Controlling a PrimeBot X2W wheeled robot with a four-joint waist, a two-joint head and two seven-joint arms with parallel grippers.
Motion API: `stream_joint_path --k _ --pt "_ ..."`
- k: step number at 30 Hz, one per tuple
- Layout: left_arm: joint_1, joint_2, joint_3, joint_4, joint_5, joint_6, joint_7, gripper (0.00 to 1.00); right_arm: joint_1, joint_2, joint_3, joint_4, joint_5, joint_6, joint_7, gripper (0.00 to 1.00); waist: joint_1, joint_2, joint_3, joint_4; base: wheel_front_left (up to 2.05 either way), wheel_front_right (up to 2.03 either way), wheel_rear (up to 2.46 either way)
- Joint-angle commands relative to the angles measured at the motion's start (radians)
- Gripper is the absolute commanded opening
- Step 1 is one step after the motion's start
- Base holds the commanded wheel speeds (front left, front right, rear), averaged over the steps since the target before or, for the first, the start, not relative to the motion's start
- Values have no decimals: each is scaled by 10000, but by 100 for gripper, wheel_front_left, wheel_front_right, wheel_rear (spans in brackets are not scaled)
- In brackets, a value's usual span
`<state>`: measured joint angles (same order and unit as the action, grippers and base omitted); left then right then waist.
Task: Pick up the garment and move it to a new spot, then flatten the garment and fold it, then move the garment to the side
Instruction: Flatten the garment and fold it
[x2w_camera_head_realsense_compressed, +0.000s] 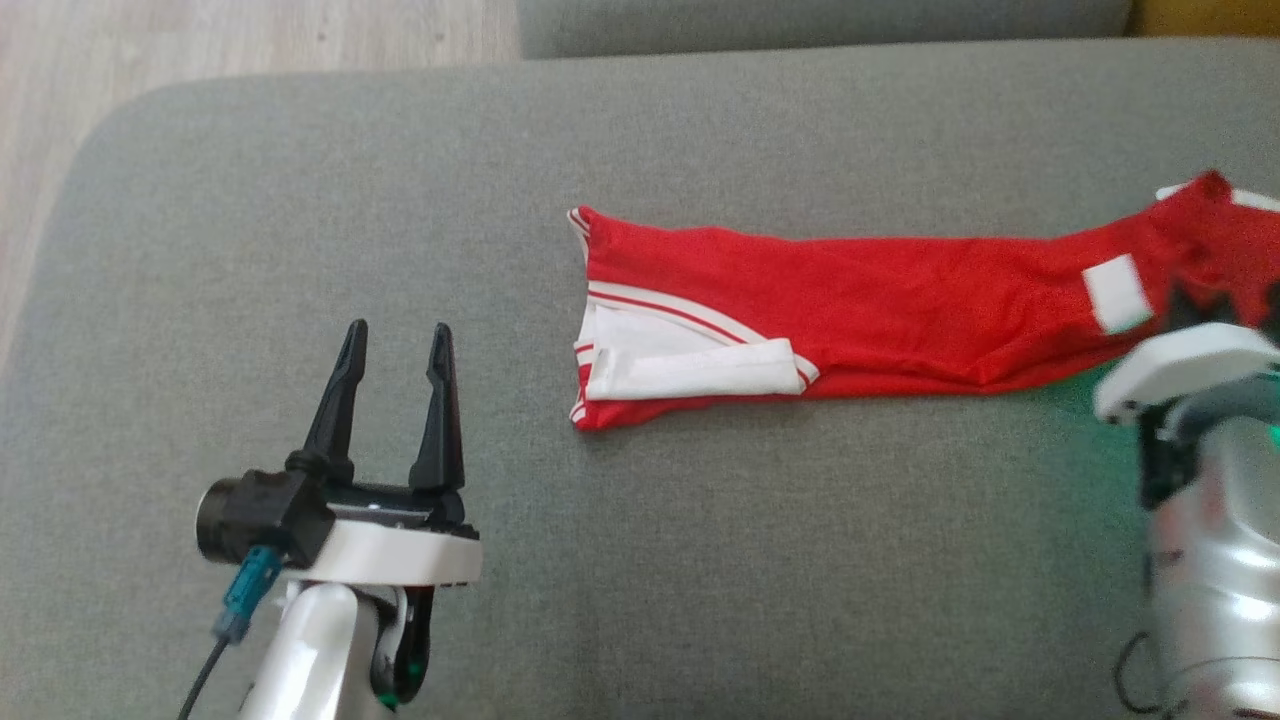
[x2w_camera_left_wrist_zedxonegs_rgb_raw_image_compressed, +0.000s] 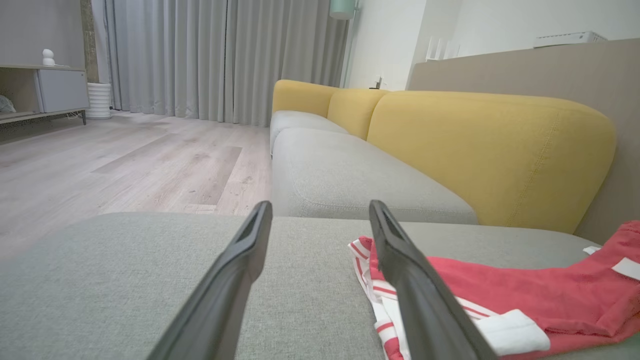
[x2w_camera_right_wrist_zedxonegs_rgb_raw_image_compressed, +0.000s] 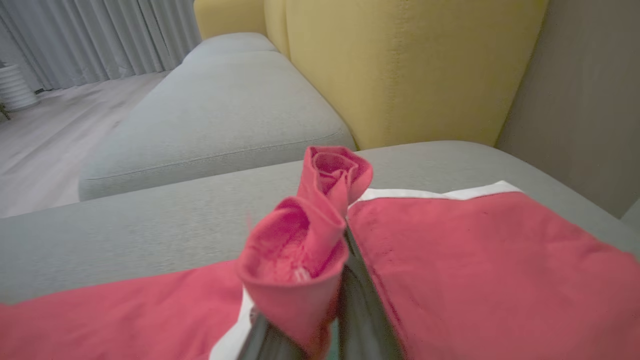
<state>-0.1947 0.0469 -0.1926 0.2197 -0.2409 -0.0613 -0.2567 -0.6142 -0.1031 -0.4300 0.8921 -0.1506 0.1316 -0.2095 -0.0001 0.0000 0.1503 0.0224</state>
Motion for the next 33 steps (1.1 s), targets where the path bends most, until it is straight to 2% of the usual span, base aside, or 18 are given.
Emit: stream_joint_path --k 1,7,12,17,25,33 --pt "-206 34 317 -306 -86 59 -51 100 -320 87 325 -340 -8 -9 -25 0 1 0 -141 29 0 0 0" --pt "-153 34 203 -263 -132 47 -51 100 -463 508 2429 -689 779 -9 170 0 1 0 -360 277 0 0 0" --pt "-259 34 -52 -269 -212 56 -51 100 -405 524 5583 -1379 3156 -9 345 0 1 0 -281 605 0 0 0" --pt "-348 34 -228 -258 -263 88 -51 100 -135 526 7576 -2339 4460 -9 645 0 1 0 -36 969 0 0 0" --pt "-556 34 -649 -147 -475 152 -51 100 214 527 8878 -2534 5195 -9 703 0 1 0 207 1886 0 0 0" --pt "-647 34 -896 -142 -696 263 -51 100 328 528 9070 -1759 5240 -9 677 0 1 0 479 2581 0 0 0"
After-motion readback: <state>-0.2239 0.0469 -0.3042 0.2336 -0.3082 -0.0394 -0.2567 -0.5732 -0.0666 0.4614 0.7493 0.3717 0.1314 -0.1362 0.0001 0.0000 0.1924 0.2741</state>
